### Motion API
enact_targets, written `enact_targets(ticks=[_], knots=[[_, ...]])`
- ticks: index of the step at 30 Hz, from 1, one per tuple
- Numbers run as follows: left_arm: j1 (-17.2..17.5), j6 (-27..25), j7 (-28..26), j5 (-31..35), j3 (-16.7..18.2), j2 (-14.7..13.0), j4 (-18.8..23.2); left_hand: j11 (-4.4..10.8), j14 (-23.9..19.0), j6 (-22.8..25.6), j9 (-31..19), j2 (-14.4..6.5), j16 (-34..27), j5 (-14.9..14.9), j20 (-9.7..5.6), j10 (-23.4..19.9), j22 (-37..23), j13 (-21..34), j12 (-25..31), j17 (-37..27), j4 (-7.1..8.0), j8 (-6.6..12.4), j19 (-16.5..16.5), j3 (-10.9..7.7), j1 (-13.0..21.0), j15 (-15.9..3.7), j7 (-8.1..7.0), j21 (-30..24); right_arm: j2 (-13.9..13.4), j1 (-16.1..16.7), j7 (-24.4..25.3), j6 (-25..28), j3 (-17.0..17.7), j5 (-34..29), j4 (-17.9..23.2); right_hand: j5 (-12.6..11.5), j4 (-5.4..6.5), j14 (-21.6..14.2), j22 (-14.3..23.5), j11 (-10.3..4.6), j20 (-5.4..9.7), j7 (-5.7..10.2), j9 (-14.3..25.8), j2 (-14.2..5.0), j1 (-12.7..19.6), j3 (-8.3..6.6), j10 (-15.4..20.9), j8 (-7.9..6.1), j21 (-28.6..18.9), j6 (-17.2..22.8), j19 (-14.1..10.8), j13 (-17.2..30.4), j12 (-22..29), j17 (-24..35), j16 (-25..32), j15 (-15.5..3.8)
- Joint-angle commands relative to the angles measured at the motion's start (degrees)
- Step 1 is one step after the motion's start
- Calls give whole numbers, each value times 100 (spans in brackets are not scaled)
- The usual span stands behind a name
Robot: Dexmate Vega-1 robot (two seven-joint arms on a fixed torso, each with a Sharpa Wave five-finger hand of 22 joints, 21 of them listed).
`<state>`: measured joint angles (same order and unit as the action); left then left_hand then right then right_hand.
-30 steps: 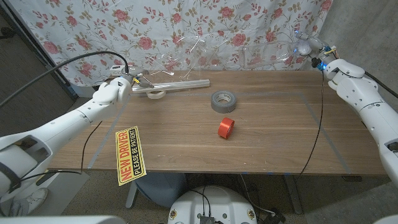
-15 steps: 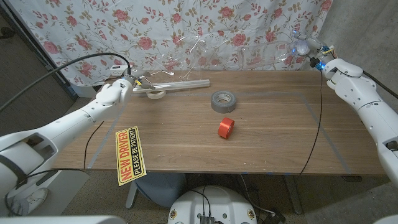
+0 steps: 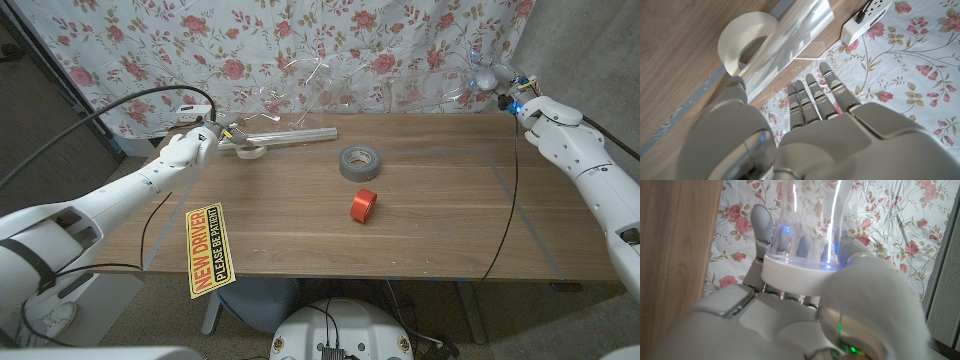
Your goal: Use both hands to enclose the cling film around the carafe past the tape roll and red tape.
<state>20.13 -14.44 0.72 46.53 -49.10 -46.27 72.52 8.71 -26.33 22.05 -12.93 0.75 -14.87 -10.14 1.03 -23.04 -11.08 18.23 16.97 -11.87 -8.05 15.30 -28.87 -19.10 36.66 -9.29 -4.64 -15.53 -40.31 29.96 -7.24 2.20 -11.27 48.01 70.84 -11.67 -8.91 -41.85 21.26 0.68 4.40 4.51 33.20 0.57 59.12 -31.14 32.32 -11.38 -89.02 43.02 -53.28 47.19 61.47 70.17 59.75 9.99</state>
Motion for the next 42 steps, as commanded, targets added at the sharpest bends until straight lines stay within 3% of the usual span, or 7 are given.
enact_targets(ticks=[1, 8, 14, 29, 42], knots=[[-316, 172, 105, -12, -262, 199, -432, 11, -21, 44, -17, -68, -5, 18, -37, -38, -16, 31, 22, -20, -4, 47, 23, 16, 38, 7, -39, 4, 19, -30, -24, -2, -39, -19, -22, 5, -5, -1786, 3, -561, 803, -150, 2, -922, 840, -36, 534, 13, -20, 146, 309, 20, 39, 27, 1385, -2235], [-364, 238, 92, -65, -332, 213, -556, 1, -44, 109, -18, -92, -13, 16, -35, -77, -21, 39, 24, -30, 4, 71, 51, 22, 35, -4, -59, 17, 109, -10, -231, -197, -16, 38, -178, 4, -8, -1786, -1, -538, 803, -146, 0, -921, 836, -38, 535, 10, -14, 153, 315, 2, 42, 27, 1389, -2234], [-385, 247, 123, -57, -371, 192, -572, 30, -124, 91, -17, -109, -27, 14, -112, -141, -39, 51, 31, -28, 3, 58, -142, 18, 39, -25, -15, -65, 77, 1, -271, -249, -13, 14, -159, 2, -8, -1786, 14, -553, 803, -145, -4, -918, 831, -37, 537, 8, -32, 164, 294, 6, 54, 27, 1392, -2234], [-440, 319, 462, -175, -492, 233, -659, 10, -316, 94, -21, -110, -80, 19, 7, -255, -90, 79, 42, -38, 6, 49, -475, 43, 25, -13, 81, -230, 34, 43, -170, -178, -12, 3, -15, 6, -8, -1784, 0, -547, 803, -137, -9, -916, 821, -37, 536, 9, -18, 168, 311, -3, 71, 26, 1400, -2234], [-471, 399, 572, -308, -524, 252, -776, 6, -437, 105, -28, -145, -103, 16, -65, -274, -116, 97, 26, -46, 29, 50, -628, 39, -13, -28, 87, -314, 18, 106, -84, -152, 13, 18, 88, 9, -9, -1786, -10, -547, 803, -123, -10, -916, 814, -36, 535, 11, -14, 160, 313, -18, 79, 26, 1408, -2234]])
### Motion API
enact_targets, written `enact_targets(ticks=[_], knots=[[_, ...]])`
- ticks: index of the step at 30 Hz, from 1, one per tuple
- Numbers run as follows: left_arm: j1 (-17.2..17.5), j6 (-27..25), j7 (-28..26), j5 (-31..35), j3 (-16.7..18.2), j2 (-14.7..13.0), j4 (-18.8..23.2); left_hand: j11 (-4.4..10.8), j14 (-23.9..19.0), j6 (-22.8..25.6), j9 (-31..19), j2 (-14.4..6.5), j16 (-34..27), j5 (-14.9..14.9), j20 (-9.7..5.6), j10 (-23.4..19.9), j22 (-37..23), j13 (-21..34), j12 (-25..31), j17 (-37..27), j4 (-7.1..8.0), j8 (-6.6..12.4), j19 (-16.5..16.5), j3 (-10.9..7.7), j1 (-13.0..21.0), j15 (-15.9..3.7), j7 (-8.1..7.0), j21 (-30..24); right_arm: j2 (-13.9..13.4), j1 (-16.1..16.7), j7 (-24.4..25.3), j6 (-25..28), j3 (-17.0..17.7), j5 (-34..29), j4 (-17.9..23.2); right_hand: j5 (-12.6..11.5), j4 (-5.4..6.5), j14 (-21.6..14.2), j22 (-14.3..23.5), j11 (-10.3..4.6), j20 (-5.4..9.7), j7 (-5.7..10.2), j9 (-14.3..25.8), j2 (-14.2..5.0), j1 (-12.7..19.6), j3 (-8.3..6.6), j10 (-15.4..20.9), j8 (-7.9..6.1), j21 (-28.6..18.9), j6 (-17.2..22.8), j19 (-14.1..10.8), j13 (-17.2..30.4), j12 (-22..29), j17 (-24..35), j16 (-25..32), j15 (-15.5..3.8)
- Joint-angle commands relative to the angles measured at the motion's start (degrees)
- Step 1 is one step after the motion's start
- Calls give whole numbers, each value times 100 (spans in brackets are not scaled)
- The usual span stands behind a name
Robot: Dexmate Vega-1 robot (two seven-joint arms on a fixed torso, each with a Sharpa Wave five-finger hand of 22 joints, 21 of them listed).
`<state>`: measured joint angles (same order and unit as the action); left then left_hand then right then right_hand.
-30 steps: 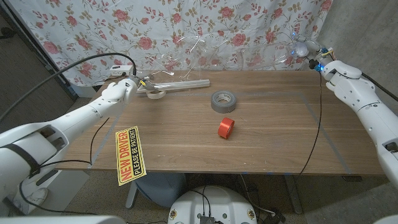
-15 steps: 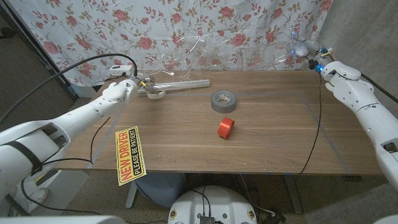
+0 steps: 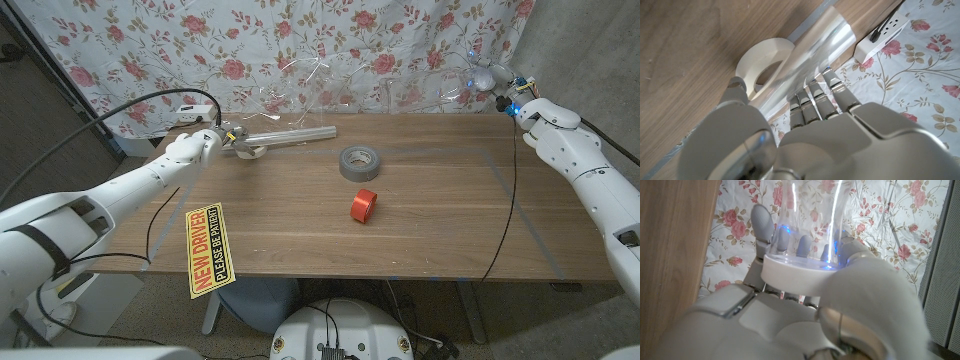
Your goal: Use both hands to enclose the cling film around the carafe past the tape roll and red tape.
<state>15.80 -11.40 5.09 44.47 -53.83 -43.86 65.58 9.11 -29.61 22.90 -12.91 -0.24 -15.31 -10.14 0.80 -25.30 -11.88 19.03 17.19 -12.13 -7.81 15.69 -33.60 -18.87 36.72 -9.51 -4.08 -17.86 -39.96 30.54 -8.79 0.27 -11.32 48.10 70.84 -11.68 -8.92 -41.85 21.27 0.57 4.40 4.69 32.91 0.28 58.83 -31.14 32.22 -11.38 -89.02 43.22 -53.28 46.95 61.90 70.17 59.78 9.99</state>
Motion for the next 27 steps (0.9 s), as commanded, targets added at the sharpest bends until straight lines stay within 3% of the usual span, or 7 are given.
enact_targets(ticks=[1, 7, 9, 11, 13, 19, 27], knots=[[-34, 75, 125, -93, -53, 11, -74, -42, -120, 17, -30, -44, -59, 16, -46, -53, -38, 19, 5, -19, 3, 9, -195, 16, -18, -3, 32, -98, -15, 51, 78, 43, 21, 12, 94, 9, -9, -1786, -10, -544, 803, -149, 19, -887, 843, -36, 545, 12, -16, 139, 312, 6, 38, 26, 1405, -2234], [-12, 142, 6, -200, -28, 62, -161, 27, -339, 55, -49, -140, -150, -3, 32, -111, -69, 41, 8, -55, -41, 31, -554, -41, 92, -67, 4, -272, -3, 73, 129, 49, 30, 22, 121, 10, -8, -1787, -13, -556, 803, -142, 13, -888, 839, -36, 536, 12, -18, 146, 310, 19, 52, 26, 1409, -2233], [24, 43, -137, -108, -55, 70, -127, 49, -474, 144, -73, -261, -237, -39, -15, -243, -86, 74, 57, -112, -119, 84, -705, -121, 300, -136, 17, -359, 2, 77, 130, 46, 34, 29, 120, 10, -7, -1786, -15, -555, 803, -135, 21, -889, 838, -37, 539, 6, -17, 146, 311, 10, 50, 26, 1410, -2233], [18, 145, -207, -170, -39, 76, -176, 183, -713, 269, -119, -420, -396, -72, -98, -453, -136, 155, 189, -242, -184, 168, -982, -202, 568, -201, -37, -530, 1, 78, 138, 41, 32, 21, 123, 9, -7, -1785, -15, -562, 803, -141, 18, -890, 836, -37, 541, 6, -18, 151, 311, 6, 51, 26, 1410, -2234], [53, 176, -437, -158, -25, 74, -188, 232, -982, 434, -216, -572, -645, -118, -161, -641, -275, 331, 393, -516, -274, 322, -1195, -288, 1056, -259, -71, -776, 3, 78, 150, 44, 36, 25, 127, 9, -8, -1785, -15, -565, 803, -148, 15, -889, 835, -37, 548, 9, -18, 148, 311, -11, 46, 26, 1411, -2234], [36, 197, -550, -162, -47, 119, -254, 274, -1436, 836, -544, -622, -1313, -186, -256, -1048, -561, 915, 993, -1369, -259, 811, -1425, -209, 1986, -299, -170, -1282, 11, 59, 150, 36, 33, 20, 102, 9, -7, -1779, -11, -556, 802, -137, 18, -889, 832, -39, 537, 8, -21, 145, 311, -4, 53, 26, 1411, -2235], [53, 169, -473, -184, -115, 152, -256, 265, -2053, 897, -951, -583, -1961, -244, -426, -1164, -890, 1631, 1584, -2143, -240, 1219, -1593, -45, 2603, -324, -267, -1819, 43, 50, 144, 29, 22, 26, 37, 8, -9, -1776, -14, -559, 803, -138, 17, -890, 829, -41, 532, 7, -21, 151, 311, -12, 58, 25, 1414, -2236]])
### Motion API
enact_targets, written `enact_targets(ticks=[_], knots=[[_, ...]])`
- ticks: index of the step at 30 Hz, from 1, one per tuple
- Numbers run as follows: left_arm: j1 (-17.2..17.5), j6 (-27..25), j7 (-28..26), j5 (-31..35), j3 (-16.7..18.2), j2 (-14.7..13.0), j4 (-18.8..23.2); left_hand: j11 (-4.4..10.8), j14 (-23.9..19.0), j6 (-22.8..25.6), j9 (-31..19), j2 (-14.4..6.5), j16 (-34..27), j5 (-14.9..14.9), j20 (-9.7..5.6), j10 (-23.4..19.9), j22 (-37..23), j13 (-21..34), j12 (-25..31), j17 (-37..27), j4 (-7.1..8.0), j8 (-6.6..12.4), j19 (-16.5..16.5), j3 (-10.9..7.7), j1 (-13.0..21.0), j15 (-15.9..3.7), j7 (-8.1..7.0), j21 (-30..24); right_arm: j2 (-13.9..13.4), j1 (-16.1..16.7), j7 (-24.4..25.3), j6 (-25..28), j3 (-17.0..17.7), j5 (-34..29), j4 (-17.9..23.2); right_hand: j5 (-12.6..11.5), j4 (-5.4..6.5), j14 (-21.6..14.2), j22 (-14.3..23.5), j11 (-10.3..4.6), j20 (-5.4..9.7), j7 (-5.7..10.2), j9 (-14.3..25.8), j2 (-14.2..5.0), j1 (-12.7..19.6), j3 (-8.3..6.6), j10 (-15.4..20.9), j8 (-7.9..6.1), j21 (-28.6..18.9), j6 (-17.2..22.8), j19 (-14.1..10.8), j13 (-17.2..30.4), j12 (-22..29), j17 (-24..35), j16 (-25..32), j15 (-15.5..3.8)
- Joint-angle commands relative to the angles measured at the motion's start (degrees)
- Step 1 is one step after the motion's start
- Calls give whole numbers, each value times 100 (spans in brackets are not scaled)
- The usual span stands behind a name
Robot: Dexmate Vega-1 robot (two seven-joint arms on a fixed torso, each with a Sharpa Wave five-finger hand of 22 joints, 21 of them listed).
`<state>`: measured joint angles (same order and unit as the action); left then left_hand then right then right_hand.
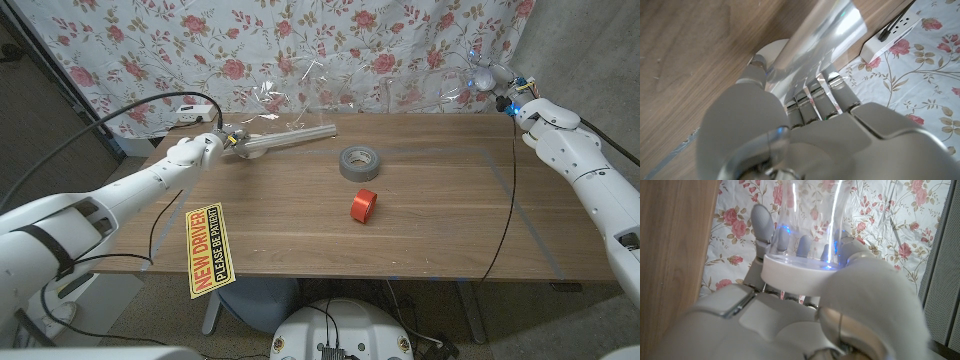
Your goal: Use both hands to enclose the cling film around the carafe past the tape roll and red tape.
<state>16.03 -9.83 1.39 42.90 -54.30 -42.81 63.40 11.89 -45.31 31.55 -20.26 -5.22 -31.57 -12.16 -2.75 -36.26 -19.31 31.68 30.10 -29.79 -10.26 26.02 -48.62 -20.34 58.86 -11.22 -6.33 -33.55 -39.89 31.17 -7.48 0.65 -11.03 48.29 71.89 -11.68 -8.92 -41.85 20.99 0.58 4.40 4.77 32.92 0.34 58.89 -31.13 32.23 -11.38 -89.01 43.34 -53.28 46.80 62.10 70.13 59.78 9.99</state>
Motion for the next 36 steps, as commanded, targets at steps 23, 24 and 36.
enact_targets(ticks=[23, 24, 36], knots=[[679, 399, -1900, -307, 401, -109, 222, 23, -1311, -49, -3501, -221, -2469, -444, -376, -198, -1435, 3832, 3161, -2323, 204, 2571, 666, 1136, 1703, -109, -280, -3204, 65, 21, -18, -78, 41, 61, -125, 10, -5, -1762, 8, -573, 802, -136, 16, -899, 806, -46, 518, 6, -18, 133, 312, -3, 59, 28, 1416, -2235], [705, 532, -1894, -465, 466, -112, 210, 25, -1334, -30, -3560, -227, -2505, -432, -425, -239, -1455, 3841, 3221, -2324, 200, 2624, 623, 1149, 1708, -116, -289, -3296, 66, 18, -9, -78, 39, 56, -125, 10, -5, -1762, 10, -559, 802, -142, 14, -900, 805, -46, 531, 5, -21, 139, 309, -26, 52, 28, 1416, -2236], [890, 368, -2597, -338, 578, -73, 331, -8, -2151, -104, -4255, -74, -3102, -43, -958, -492, -1424, 3939, 4491, -2611, 124, 3103, -275, 1245, 2070, -137, -398, -4668, 58, 36, 26, -82, 56, 63, -70, 10, -3, -1758, 8, -576, 802, -142, 12, -904, 796, -50, 513, 12, -21, 118, 314, -9, 68, 28, 1416, -2235]])
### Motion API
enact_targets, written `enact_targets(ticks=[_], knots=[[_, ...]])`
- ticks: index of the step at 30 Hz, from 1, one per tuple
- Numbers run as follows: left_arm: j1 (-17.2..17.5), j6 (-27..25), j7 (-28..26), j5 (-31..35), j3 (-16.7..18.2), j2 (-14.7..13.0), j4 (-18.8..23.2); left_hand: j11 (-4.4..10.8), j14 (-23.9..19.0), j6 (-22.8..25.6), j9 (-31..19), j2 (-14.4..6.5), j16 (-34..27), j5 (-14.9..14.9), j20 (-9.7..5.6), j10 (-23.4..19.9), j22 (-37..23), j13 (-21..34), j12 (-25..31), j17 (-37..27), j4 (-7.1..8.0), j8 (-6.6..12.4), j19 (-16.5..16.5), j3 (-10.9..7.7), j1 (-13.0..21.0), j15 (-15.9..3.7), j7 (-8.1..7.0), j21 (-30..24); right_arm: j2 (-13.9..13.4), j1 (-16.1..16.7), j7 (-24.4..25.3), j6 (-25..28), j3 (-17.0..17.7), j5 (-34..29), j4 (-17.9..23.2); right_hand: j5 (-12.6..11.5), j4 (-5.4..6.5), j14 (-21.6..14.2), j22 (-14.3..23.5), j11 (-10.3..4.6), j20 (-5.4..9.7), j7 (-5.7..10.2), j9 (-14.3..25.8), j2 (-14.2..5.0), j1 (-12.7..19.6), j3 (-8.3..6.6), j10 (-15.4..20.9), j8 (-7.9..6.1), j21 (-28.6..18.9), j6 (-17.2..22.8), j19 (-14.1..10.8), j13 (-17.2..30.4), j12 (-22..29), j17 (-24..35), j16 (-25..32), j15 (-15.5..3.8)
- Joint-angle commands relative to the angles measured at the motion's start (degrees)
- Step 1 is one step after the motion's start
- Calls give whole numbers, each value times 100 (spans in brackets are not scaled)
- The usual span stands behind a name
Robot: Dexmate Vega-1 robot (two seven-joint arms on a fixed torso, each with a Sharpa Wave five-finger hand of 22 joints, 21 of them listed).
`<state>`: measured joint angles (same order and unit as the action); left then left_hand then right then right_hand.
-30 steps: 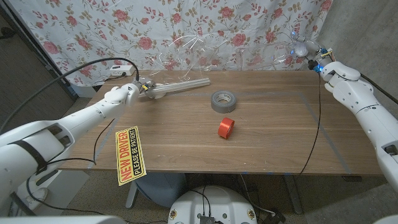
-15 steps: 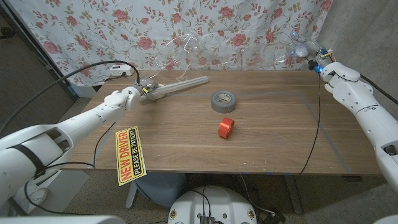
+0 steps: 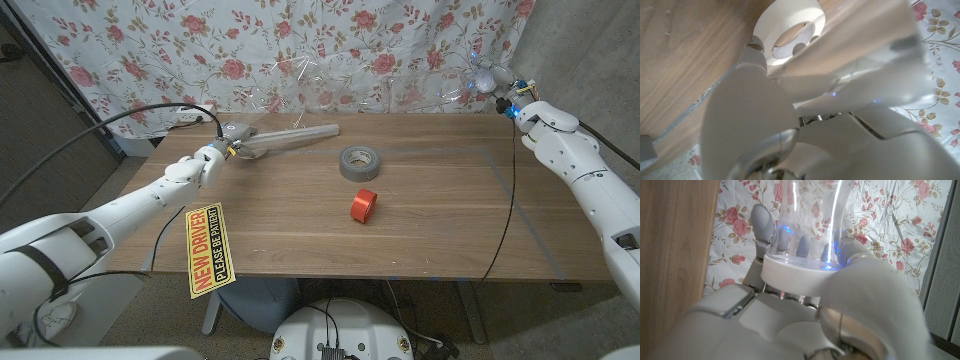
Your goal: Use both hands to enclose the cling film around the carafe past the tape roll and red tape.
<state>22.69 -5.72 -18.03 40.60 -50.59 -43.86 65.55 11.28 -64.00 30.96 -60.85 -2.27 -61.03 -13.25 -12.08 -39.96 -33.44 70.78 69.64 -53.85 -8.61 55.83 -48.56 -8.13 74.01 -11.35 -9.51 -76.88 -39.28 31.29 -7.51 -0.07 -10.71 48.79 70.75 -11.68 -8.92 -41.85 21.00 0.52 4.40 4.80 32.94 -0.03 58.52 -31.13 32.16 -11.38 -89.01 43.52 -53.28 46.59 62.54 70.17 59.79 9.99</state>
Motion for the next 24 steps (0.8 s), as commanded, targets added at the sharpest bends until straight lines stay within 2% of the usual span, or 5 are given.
enact_targets(ticks=[1, 8, 18, 23, 24], knots=[[226, -10, -651, -144, 223, 29, 117, 51, -335, -27, -221, -359, -170, 75, -29, -121, -9, 32, 653, -220, -60, 148, -344, 5, 624, -122, -110, -416, -8, 32, 30, -16, 29, 14, 58, 10, -3, -1758, 6, -559, 803, -140, 11, -867, 833, -50, 513, 10, -20, 106, 315, 28, 32, 24, 1416, -2235], [305, -63, -721, -299, 339, 69, 216, 37, -558, -27, -411, -347, -91, -140, -10, -22, 36, 23, 1406, -282, -52, 291, -312, -153, 986, -112, -150, -825, -22, 52, 26, -40, 54, 28, 109, 10, -4, -1754, 8, -557, 803, -141, 7, -869, 828, -54, 503, 13, -22, 101, 317, 52, 54, 24, 1417, -2236], [306, -125, -376, -504, 506, 39, 578, 45, -508, -66, -517, -328, 130, -626, 20, 138, -249, 20, 1892, -533, -20, 384, -117, -424, 1053, -115, -195, -1054, 8, 12, -78, -126, 38, 23, 54, 9, -6, -1752, 7, -557, 803, -148, 13, -870, 824, -61, 514, 9, -22, 98, 318, -6, 35, 24, 1420, -2235], [299, -142, -437, -524, 583, 68, 696, 55, -492, -135, -718, -168, 302, -1385, 25, 177, -684, 28, 2029, 139, -37, 556, -239, -730, 1154, -108, -222, -668, 13, 47, -91, -158, 66, 52, 55, 8, -10, -1752, 8, -550, 803, -146, 10, -869, 827, -65, 507, 6, -22, 110, 316, 10, 51, 25, 1424, -2234], [269, -191, -255, -561, 588, 67, 755, 53, -516, -131, -700, -133, 270, -1485, 28, 184, -749, 27, 2030, 204, -28, 559, -251, -762, 1137, -112, -227, -589, 18, 59, -90, -177, 76, 58, 52, 8, -11, -1752, 9, -559, 803, -144, 8, -869, 827, -66, 516, 10, -23, 103, 315, 4, 52, 26, 1425, -2234]])
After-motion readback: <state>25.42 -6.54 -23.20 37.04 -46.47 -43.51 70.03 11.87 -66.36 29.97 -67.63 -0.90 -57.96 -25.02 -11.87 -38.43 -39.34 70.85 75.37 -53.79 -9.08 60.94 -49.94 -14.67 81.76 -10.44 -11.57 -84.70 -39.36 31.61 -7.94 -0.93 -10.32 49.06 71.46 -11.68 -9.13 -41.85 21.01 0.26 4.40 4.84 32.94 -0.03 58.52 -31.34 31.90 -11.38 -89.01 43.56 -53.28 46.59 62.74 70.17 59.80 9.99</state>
